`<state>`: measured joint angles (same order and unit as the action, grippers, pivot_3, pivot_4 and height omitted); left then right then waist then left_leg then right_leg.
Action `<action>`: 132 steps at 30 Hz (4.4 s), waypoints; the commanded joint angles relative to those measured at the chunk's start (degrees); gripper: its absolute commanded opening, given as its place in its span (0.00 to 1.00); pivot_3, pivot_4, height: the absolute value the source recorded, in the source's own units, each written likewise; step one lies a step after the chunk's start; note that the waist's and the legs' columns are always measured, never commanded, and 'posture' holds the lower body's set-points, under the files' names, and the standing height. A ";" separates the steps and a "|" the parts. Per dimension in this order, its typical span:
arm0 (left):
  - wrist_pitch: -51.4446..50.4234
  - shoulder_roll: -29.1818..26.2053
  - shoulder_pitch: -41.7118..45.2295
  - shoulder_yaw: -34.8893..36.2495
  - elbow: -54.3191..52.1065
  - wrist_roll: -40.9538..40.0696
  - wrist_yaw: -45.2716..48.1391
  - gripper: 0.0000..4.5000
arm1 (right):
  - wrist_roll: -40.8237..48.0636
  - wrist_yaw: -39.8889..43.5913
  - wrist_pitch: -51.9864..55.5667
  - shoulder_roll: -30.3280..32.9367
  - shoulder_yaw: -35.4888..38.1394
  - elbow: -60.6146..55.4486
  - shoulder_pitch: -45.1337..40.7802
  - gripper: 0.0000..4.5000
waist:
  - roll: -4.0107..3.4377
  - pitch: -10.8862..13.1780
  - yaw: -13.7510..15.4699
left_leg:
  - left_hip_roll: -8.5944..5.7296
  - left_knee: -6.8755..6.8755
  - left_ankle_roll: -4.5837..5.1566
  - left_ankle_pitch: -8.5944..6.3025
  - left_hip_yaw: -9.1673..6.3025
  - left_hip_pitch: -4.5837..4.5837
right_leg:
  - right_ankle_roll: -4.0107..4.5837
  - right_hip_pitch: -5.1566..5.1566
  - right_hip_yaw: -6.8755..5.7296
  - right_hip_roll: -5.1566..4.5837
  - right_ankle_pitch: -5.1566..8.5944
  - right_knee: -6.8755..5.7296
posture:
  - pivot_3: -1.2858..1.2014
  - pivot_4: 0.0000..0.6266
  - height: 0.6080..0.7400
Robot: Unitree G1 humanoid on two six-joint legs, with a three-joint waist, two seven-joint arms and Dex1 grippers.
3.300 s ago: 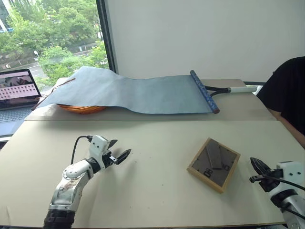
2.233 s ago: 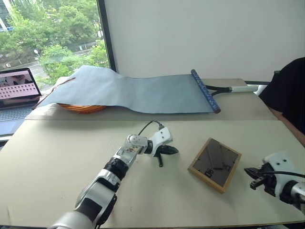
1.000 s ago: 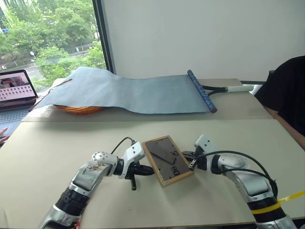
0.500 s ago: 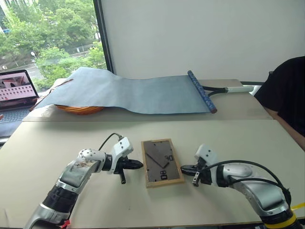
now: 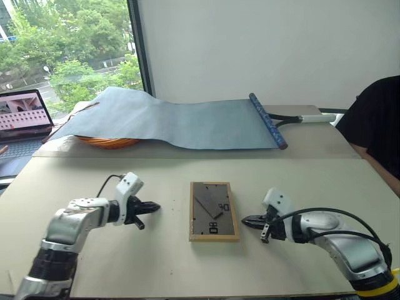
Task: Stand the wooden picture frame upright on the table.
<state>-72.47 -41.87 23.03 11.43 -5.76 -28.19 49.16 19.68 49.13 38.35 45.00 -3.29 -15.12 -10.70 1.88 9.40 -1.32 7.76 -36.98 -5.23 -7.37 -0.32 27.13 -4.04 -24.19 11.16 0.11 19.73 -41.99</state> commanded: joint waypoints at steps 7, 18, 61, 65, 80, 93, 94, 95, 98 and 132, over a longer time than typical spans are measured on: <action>-20.03 6.09 5.68 7.11 1.79 -20.15 -8.74 0.85 | -1.29 3.32 -7.55 -0.47 0.37 2.73 -1.70 0.00 | 0.00 0.01 -0.08 | 0.01 0.16 -0.01 -0.01 0.00 0.03 | 0.06 -0.06 0.00 0.01 0.01 -0.02 | 0.52 0.24 0.49; -20.03 20.91 1.58 5.14 0.61 -36.14 -29.72 0.98 | -4.82 3.70 -10.58 -4.36 -5.04 4.36 -2.16 0.00 | 0.02 -0.04 0.17 | 0.01 0.08 -0.01 0.00 -0.03 -0.13 | 0.07 0.15 -0.02 0.01 -0.05 -0.01 | 0.52 0.24 0.49; -18.19 13.36 13.90 0.42 14.81 -59.58 -35.45 0.25 | 21.26 -3.04 16.65 -13.32 4.52 -4.08 -21.62 0.85 | 0.01 -0.09 0.47 | -0.05 0.29 -0.06 0.01 -0.11 0.15 | 0.15 -0.07 -0.04 0.01 -0.08 0.21 | 0.52 0.24 0.49; -17.98 14.77 14.40 -0.55 14.37 -59.54 -35.47 0.25 | 18.03 -2.22 14.36 -14.70 -1.21 -1.45 -23.39 0.99 | -0.03 -0.02 0.61 | -0.05 0.36 -0.06 0.01 -0.11 0.24 | 0.43 -0.15 -0.05 0.00 -0.24 0.25 | 0.52 0.24 0.49; -20.03 12.98 16.87 0.18 22.00 -59.73 -30.89 0.25 | 16.91 8.10 -1.60 -10.99 2.49 -6.06 -18.60 0.99 | -0.04 -0.01 0.61 | -0.05 0.38 -0.06 0.02 -0.14 0.23 | 0.41 -0.12 -0.12 0.00 -0.24 0.28 | 0.52 0.24 0.49; -20.03 5.18 18.08 -4.57 24.93 -61.36 -19.82 0.25 | -6.84 4.43 -36.74 -2.10 6.39 9.26 -15.77 0.99 | -0.07 0.03 0.52 | -0.05 0.44 -0.06 0.02 -0.14 0.22 | 0.11 -0.14 -0.12 0.00 -0.05 0.34 | 0.52 0.24 0.49; -20.03 5.02 18.46 -5.31 25.12 -60.82 -19.25 0.25 | -11.64 2.33 -43.95 -2.34 5.08 11.06 -15.66 0.99 | -0.07 0.03 0.54 | -0.05 0.44 -0.06 0.02 -0.14 0.22 | 0.10 -0.15 -0.12 0.00 -0.05 0.35 | 0.52 0.24 0.49; -20.03 5.08 18.85 -5.84 25.33 -60.26 -18.84 0.25 | -16.86 -0.25 -51.61 -2.57 3.55 12.65 -15.72 0.99 | -0.08 0.04 0.55 | -0.05 0.45 -0.06 0.02 -0.14 0.22 | 0.10 -0.15 -0.12 0.00 -0.05 0.35 | 0.52 0.24 0.49; -20.03 5.99 19.67 -6.40 24.43 -57.96 -17.71 0.25 | -36.59 -12.14 -74.28 -2.71 -2.43 16.39 -16.44 0.99 | -0.09 0.04 0.54 | -0.05 0.45 -0.08 0.02 -0.14 0.22 | 0.10 -0.16 -0.12 0.00 -0.05 0.37 | 0.52 0.24 0.49; 6.84 -0.23 0.87 6.35 -4.23 -38.58 -1.25 1.00 | -4.77 -11.32 -43.60 -17.17 -0.32 32.23 -25.39 0.28 | -0.19 0.19 0.57 | -0.03 0.10 -0.26 0.15 -0.53 0.22 | 0.54 0.09 -0.50 0.00 -0.28 -0.07 | 0.52 0.24 0.49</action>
<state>-68.89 -42.72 24.41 16.25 -6.47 -67.16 46.96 7.68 37.48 -14.14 28.33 -8.33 17.60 -33.83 1.69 9.59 -0.75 7.74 -36.90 -5.50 -7.21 -0.89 27.36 -3.47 -24.09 10.60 0.11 19.44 -42.06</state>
